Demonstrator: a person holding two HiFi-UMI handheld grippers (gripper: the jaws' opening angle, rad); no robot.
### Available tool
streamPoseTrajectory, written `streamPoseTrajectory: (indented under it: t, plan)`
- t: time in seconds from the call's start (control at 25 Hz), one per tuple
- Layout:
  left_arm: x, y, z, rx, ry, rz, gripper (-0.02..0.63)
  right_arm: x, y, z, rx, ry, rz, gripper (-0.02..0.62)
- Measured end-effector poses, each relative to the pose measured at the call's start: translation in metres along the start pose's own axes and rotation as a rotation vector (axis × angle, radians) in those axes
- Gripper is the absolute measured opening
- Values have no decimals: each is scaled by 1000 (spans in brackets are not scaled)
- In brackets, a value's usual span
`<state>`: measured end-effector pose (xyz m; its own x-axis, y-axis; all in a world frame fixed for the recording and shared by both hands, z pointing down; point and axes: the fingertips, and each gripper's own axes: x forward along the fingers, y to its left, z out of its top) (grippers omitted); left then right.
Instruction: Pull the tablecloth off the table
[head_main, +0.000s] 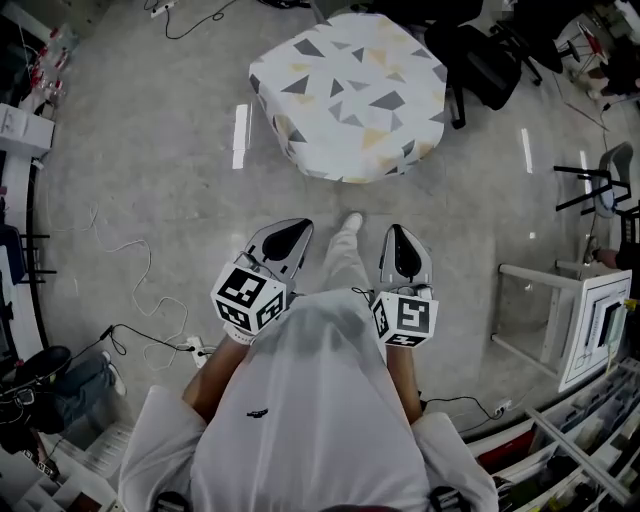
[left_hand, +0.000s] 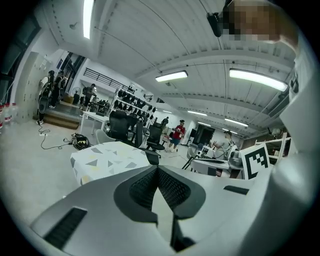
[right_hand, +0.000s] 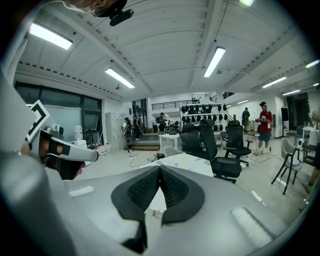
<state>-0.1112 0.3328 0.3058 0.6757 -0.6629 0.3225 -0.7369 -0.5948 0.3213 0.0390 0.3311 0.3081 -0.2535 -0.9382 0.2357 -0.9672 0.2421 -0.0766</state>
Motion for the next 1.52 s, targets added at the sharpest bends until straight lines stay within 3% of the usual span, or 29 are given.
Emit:
streamPoseTrajectory:
  t: [0.4, 0.68, 1.0, 1.36, 1.52]
  plan:
    - [181, 34, 113, 44, 14, -4, 8, 144, -126, 65, 13, -6, 13, 12]
    - [234, 50, 145, 50, 9, 8, 8, 202, -176, 85, 29, 5, 7, 12]
    - [260, 75, 158, 65, 30, -8, 8, 244, -177, 106, 3, -18, 16, 12]
    - [262, 131, 186, 67, 26, -29, 8, 288, -143, 119, -15, 4, 25, 15]
    - [262, 157, 199, 66, 16, -41, 8, 316, -136, 120, -75, 43, 30, 82]
